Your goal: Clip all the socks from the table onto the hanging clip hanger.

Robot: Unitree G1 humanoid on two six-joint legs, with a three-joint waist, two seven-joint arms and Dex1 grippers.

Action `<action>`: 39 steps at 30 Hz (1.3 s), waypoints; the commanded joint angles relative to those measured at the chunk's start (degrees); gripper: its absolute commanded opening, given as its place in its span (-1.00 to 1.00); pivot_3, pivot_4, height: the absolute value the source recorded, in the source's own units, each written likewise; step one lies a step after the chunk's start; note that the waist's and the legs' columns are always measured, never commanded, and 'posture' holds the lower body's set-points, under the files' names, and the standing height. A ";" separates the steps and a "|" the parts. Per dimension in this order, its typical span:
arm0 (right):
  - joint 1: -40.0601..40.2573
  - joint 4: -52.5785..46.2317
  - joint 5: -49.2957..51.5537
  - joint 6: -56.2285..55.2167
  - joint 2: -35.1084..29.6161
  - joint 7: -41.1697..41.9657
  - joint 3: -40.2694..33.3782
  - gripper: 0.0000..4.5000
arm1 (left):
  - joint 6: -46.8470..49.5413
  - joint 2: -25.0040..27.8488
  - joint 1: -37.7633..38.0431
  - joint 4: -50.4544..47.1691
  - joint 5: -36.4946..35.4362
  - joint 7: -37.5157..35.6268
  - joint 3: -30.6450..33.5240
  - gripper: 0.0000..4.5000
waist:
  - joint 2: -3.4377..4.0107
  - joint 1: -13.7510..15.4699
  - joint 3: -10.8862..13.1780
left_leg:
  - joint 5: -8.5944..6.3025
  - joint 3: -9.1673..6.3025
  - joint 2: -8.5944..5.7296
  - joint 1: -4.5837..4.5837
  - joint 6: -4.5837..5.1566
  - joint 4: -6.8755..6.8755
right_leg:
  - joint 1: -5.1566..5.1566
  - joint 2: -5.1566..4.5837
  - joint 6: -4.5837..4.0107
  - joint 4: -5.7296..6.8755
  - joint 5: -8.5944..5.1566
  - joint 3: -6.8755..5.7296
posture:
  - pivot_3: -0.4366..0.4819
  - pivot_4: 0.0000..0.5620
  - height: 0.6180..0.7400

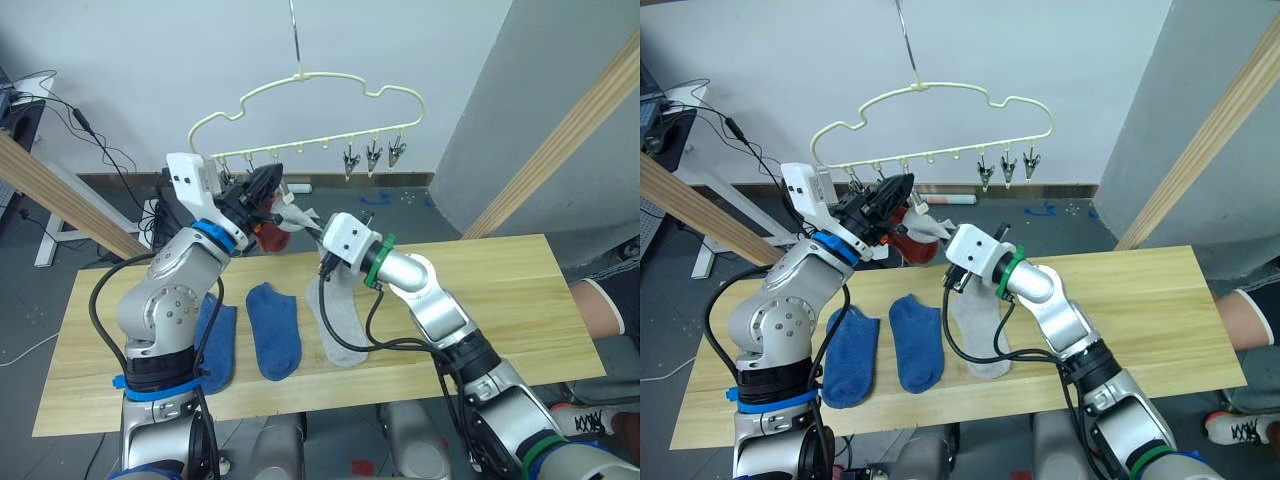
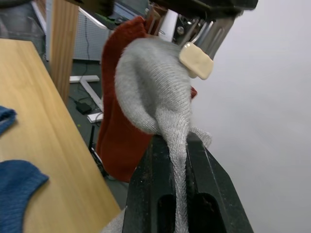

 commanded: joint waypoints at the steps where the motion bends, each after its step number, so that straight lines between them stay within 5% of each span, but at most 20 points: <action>1: -1.34 -0.18 -0.32 -2.51 0.93 -1.17 -0.53 -1.00 | 0.44 0.30 0.73 -2.75 -1.48 0.46 1.05 -0.98 | 0.00 0.01 0.00 | 0.00 0.00 0.00 0.00 0.00 -0.01 | 0.00 0.00 0.00 0.00 0.00 0.00 | -0.33 0.15 1.00; 15: -2.68 -0.87 0.81 -2.12 2.50 -1.28 -2.10 -1.00 | 1.37 0.37 1.79 -3.02 -2.14 0.99 0.96 -0.98 | 0.00 0.01 0.00 | 0.00 0.01 0.00 -0.01 0.00 0.00 | 0.00 0.00 0.00 -0.01 0.00 0.01 | -0.34 0.15 1.00; 22: -3.30 -0.42 0.74 -2.31 3.03 -0.99 -2.56 -1.00 | 2.10 1.27 2.63 -3.81 -2.66 0.29 0.70 0.03 | 0.00 0.01 0.00 | 0.00 0.01 0.00 -0.01 0.00 -0.01 | -0.01 0.00 0.00 -0.03 0.00 0.01 | -0.33 0.15 1.00; 28: -3.32 -0.15 1.48 -1.64 2.89 1.45 -2.10 -1.00 | 0.95 3.10 4.22 -5.03 -1.04 -1.33 -0.19 0.03 | 0.00 0.04 0.00 | 0.00 0.00 0.00 -0.01 0.00 -0.02 | -0.02 0.00 0.00 -0.02 0.00 0.01 | -0.33 0.15 1.00; 34: -2.01 -0.62 0.12 1.70 1.32 4.19 -0.37 -0.03 | -2.74 5.53 7.53 -6.92 3.71 -4.28 -2.60 0.04 | 0.00 0.09 0.00 | 0.00 0.00 0.00 -0.02 0.00 -0.04 | -0.03 0.00 -0.01 -0.04 0.00 0.01 | -0.33 0.14 1.00; 39: 0.19 -3.91 -0.39 3.65 -1.79 5.58 -0.25 -0.03 | -5.23 8.01 11.20 -8.62 6.70 -7.25 -3.36 0.04 | 0.00 0.14 0.00 | 0.00 0.00 0.00 -0.03 0.00 -0.05 | -0.05 0.00 -0.01 -0.05 0.00 0.02 | -0.34 0.13 1.00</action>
